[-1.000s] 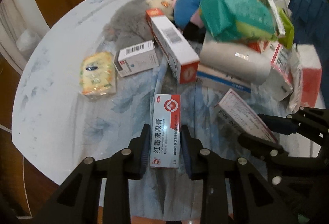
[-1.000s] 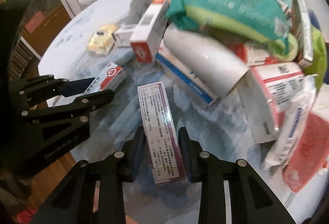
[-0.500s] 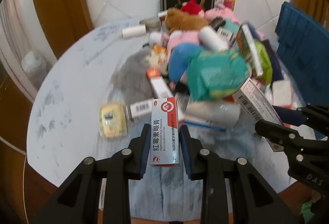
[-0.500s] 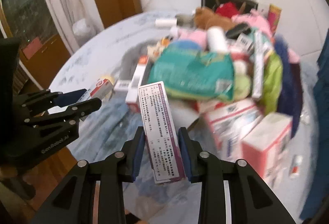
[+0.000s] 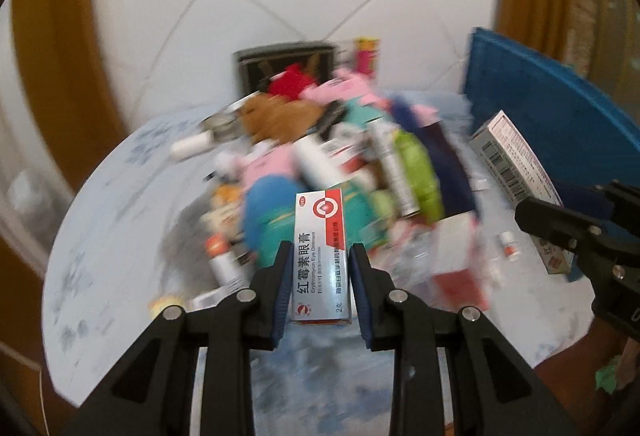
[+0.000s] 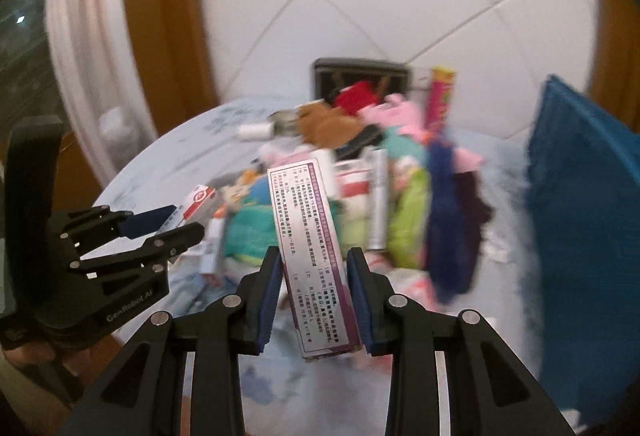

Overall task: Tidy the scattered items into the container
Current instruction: 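Lift both boxes with both tools and carry them toward the crate, then open both tools over the crate to drop the two medicine boxes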

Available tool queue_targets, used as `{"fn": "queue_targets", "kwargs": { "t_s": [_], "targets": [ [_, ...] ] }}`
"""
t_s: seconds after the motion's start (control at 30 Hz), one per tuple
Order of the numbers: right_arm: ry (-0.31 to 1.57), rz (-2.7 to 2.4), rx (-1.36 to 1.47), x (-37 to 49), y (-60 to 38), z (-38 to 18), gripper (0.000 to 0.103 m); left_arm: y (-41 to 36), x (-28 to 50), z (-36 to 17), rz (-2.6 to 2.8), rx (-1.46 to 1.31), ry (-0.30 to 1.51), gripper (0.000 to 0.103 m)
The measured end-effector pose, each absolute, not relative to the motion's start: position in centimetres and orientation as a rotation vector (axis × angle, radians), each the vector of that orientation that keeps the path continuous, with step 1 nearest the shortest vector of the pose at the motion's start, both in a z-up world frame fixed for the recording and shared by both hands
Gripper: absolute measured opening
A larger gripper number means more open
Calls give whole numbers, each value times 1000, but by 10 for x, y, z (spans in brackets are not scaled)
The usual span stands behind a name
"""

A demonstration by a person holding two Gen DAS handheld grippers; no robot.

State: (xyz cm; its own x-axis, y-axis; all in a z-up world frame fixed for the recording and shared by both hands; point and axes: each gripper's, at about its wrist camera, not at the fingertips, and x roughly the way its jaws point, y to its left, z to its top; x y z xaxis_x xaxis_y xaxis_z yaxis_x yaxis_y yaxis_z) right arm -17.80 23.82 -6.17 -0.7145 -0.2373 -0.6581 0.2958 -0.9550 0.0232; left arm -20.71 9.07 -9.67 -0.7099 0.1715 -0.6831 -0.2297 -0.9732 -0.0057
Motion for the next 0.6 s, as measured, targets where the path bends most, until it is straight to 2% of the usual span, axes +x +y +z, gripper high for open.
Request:
{"fn": "queue_targets", "kwargs": {
  "t_s": [0.3, 0.5, 0.53, 0.57, 0.6],
  "targets": [
    [33, -2935, 834, -150, 380, 20, 31, 236, -220, -33, 2582, -862, 221, 28],
    [58, -3081, 819, -151, 503, 65, 29, 387, -236, 22, 2472, -772, 260, 28],
    [54, -3101, 839, -154, 527, 69, 27, 413, -241, 29, 2451, -778, 259, 28],
    [46, -3120, 860, -158, 550, 73, 18, 437, -246, 34, 2440, -783, 264, 28],
    [17, -3127, 885, -164, 571, 74, 16, 460, -250, 39, 2429, -788, 269, 28]
  ]
}}
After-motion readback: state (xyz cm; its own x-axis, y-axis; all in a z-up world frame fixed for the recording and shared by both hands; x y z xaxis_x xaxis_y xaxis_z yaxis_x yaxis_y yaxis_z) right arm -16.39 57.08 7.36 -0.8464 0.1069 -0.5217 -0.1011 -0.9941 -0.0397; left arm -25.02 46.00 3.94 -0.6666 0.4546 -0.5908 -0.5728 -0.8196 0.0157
